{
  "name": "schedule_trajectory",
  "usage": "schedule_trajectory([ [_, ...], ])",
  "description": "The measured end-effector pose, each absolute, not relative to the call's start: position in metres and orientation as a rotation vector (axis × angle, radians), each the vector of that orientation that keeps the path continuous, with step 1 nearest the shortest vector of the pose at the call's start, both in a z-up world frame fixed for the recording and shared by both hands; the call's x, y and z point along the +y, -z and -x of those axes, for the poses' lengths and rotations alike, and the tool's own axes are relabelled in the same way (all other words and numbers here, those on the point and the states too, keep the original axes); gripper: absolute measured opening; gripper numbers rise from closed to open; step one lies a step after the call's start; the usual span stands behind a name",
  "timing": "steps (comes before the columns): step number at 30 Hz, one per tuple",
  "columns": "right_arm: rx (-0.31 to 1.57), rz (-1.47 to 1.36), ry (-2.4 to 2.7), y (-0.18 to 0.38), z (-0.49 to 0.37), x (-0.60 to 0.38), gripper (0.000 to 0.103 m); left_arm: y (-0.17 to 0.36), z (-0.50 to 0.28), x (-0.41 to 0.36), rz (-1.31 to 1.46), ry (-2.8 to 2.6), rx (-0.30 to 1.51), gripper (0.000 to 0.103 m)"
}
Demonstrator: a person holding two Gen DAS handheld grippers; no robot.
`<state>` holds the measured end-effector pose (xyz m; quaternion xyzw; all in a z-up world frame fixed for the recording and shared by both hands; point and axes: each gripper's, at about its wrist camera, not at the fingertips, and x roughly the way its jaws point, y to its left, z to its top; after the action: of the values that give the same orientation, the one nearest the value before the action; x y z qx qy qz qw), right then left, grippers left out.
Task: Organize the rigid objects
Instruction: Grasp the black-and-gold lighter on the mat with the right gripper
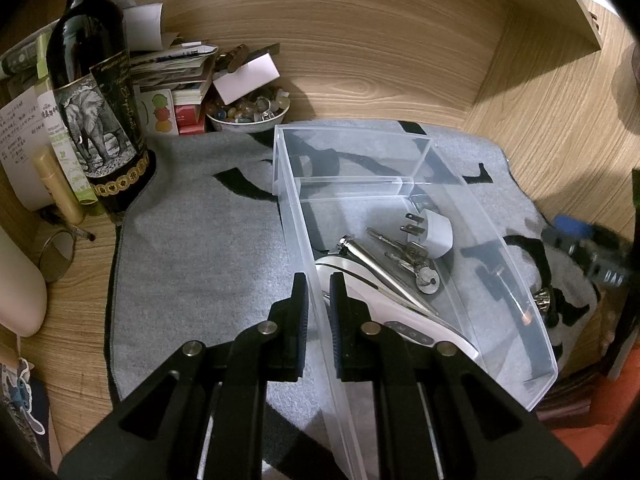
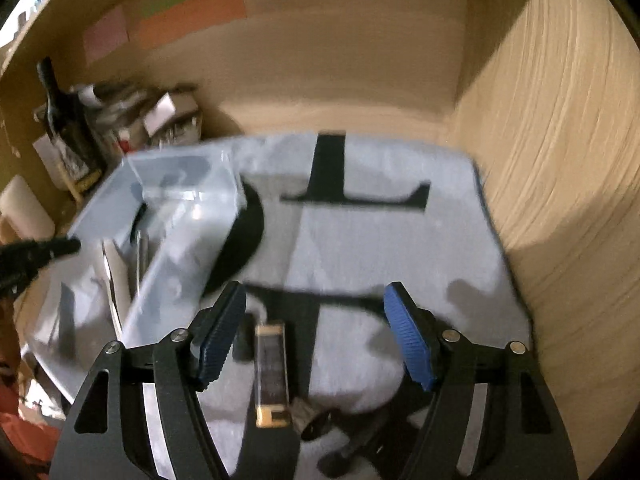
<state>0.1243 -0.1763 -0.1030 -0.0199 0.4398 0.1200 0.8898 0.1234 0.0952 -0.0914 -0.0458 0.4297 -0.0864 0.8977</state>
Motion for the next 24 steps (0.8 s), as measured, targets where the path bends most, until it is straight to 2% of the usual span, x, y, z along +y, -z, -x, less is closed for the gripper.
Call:
schedule_trajectory([
  [7, 1.046, 0.090, -0.282, 0.142, -0.124, -0.166, 0.068, 0.092, -0.125, 0.095, 0.099, 0.177, 0.893, 0.010],
  [14, 1.043, 0.075, -0.279, 0.146, -0.125, -0.171, 0.024, 0.092, -0.125, 0.095, 0.100, 0.177, 0.893, 0.010],
  [16, 1.036, 0.068, -0.282, 0.145, -0.126, -0.171, 0.021, 0.092, -0.125, 0.095, 0.099, 0.178, 0.894, 0.010],
  [24, 0.976, 0.046, -0.270, 0.133, -0.131, -0.167, 0.021, 0.093, -0.125, 0.096, 0.100, 0.179, 0.894, 0.010],
])
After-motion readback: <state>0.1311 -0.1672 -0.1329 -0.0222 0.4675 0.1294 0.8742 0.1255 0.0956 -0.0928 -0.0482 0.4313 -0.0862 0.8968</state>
